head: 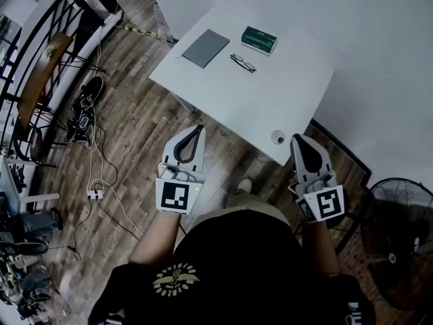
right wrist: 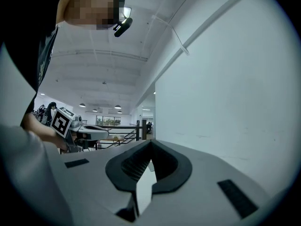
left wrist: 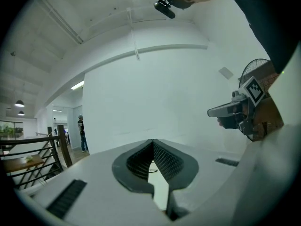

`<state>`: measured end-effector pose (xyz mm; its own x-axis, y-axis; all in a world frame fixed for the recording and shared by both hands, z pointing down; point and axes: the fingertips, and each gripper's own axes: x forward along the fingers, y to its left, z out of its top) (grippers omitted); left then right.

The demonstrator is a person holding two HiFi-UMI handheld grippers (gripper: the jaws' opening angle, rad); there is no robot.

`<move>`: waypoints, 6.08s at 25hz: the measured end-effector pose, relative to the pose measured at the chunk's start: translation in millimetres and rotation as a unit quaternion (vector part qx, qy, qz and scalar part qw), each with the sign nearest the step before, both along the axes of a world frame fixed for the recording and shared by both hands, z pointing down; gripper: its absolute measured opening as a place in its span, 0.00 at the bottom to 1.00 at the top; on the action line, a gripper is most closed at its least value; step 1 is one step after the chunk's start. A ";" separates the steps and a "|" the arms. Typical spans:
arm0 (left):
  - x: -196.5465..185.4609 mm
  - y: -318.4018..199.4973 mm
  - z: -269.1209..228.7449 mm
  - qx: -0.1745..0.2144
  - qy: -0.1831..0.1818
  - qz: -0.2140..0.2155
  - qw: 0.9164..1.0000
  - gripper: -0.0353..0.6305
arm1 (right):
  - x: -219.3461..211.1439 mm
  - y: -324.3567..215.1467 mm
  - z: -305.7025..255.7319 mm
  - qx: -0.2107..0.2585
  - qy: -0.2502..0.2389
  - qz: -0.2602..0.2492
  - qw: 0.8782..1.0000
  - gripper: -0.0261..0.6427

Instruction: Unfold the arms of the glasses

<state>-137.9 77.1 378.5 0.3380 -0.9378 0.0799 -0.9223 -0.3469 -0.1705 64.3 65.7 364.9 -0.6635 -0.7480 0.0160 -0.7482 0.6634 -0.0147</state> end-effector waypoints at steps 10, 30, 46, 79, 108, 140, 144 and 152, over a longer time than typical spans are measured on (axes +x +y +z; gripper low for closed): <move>20.3 -43.0 -21.0 -0.005 0.058 -0.028 0.998 0.06 | 20.2 -57.3 -17.1 0.013 -0.036 -0.041 0.998 0.04; 36.5 -80.5 9.9 -0.028 0.004 0.004 1.000 0.06 | 20.1 -76.2 12.1 0.009 -0.024 -0.040 0.999 0.04; 29.8 -179.0 24.5 -0.041 -0.037 0.080 0.995 0.06 | 3.8 -149.7 22.6 -0.019 -0.029 0.026 0.999 0.04; 40.9 -381.4 194.3 -0.152 -0.184 0.279 0.930 0.06 | -33.9 -301.9 72.1 -0.086 -0.005 0.173 0.981 0.04; 75.5 -421.3 385.9 -0.183 -0.501 0.385 0.753 0.18 | 40.1 -247.4 130.9 -0.162 -0.020 0.350 0.922 0.04; 69.9 -418.4 349.4 -0.241 -0.343 0.329 0.846 0.09 | 15.6 -235.1 79.0 -0.119 0.011 0.315 0.942 0.04; 70.5 -408.5 323.4 -0.260 -0.258 0.320 0.874 0.09 | 6.2 -237.7 65.5 -0.105 0.012 0.298 0.949 0.04; 75.3 -395.9 246.9 -0.253 -0.112 0.309 0.910 0.09 | -10.1 -246.1 52.4 -0.083 0.017 0.264 0.961 0.04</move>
